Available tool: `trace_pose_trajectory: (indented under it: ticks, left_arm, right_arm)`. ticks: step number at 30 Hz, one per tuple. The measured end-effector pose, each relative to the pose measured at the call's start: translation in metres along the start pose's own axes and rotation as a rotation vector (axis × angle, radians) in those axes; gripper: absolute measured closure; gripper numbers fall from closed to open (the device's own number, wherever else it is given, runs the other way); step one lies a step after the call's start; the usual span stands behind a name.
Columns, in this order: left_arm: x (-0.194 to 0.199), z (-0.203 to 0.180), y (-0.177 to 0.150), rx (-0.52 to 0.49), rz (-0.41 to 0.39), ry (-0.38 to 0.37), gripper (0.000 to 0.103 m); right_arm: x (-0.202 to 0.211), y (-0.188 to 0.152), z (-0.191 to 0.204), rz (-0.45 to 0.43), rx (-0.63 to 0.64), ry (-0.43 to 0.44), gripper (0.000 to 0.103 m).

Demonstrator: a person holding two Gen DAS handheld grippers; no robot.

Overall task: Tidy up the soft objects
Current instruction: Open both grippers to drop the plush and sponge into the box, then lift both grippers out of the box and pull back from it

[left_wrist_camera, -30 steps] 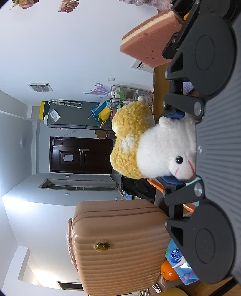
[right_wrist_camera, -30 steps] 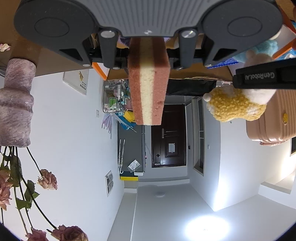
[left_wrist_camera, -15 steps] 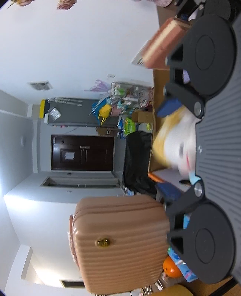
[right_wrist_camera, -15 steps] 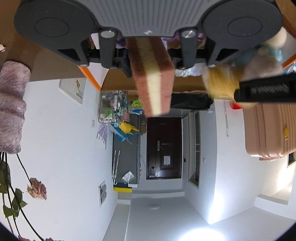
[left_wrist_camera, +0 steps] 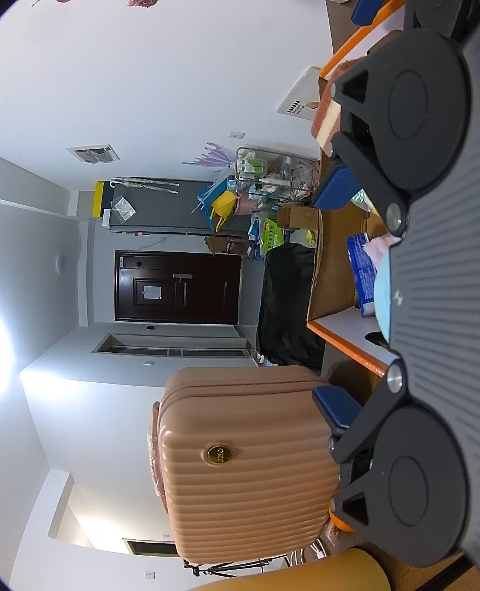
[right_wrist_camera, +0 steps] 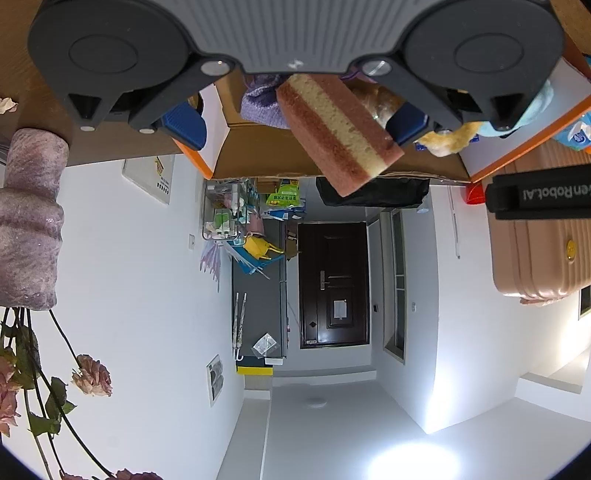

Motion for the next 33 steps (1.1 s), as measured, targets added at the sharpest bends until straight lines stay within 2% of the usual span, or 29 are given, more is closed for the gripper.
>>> trace_pose_trajectory:
  ticks: [5, 19, 33]
  left_arm:
    - [0.010, 0.005, 0.004, 0.000, -0.010, -0.002, 0.000]
    - [0.053, 0.044, 0.004, 0.024, 0.005, 0.024, 0.000]
    - [0.137, 0.066, -0.006, -0.028, -0.001, 0.018, 0.000]
  right_arm:
    - [0.006, 0.003, -0.004, -0.020, -0.005, 0.000, 0.000]
    - [0.060, 0.007, -0.014, -0.070, -0.007, -0.014, 0.000]
    - [0.147, 0.004, -0.022, -0.086, 0.006, -0.015, 0.000]
Point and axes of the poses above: each gripper's, at about its wrist camera, not at the fingertips, and x roughly against the way its jaws point, z to its left, y to its top, the point moved 5 cm from there along -x, roughly the way its jaws point, and after that the axes turned 10 degrees about -z, right-handed, at the moved point
